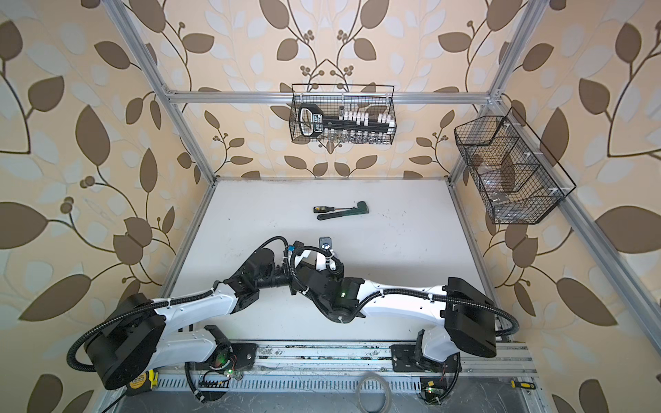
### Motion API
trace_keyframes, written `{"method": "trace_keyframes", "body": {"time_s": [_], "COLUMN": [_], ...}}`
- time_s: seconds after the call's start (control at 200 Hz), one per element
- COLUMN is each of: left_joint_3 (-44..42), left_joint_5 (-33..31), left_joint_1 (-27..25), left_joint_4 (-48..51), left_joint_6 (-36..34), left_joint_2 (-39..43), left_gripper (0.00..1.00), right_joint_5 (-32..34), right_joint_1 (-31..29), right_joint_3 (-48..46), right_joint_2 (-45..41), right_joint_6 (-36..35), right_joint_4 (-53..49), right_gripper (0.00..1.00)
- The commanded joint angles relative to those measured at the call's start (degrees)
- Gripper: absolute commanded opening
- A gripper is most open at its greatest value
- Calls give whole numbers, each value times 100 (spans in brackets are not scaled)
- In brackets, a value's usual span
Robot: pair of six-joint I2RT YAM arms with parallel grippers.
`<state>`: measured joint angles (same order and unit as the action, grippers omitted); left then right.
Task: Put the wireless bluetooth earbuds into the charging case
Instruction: 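Lower the earbud into the empty slot of the black case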
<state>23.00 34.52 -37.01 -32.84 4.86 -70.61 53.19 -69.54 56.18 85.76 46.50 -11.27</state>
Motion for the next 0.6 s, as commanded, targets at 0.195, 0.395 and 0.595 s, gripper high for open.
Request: {"method": "trace_keyframes", "body": {"time_s": [0.195,0.395,0.595], "left_joint_3": [69,38,-6], "left_joint_5": [24,29,-20], "left_joint_1": [120,164,253], "left_joint_4": [-620,-714,-818], "left_joint_6": [265,357,480], "left_joint_2": [23,25,12], "left_gripper": [0,0,0], "right_joint_5": [139,121,138], "right_joint_1": [-51,-60,-78], "right_joint_3": [-73,-101,-132], "right_joint_2": [89,139,134], "right_joint_6": [229,267,298], "right_joint_4": [122,169,178], "right_gripper": [13,12,12]}}
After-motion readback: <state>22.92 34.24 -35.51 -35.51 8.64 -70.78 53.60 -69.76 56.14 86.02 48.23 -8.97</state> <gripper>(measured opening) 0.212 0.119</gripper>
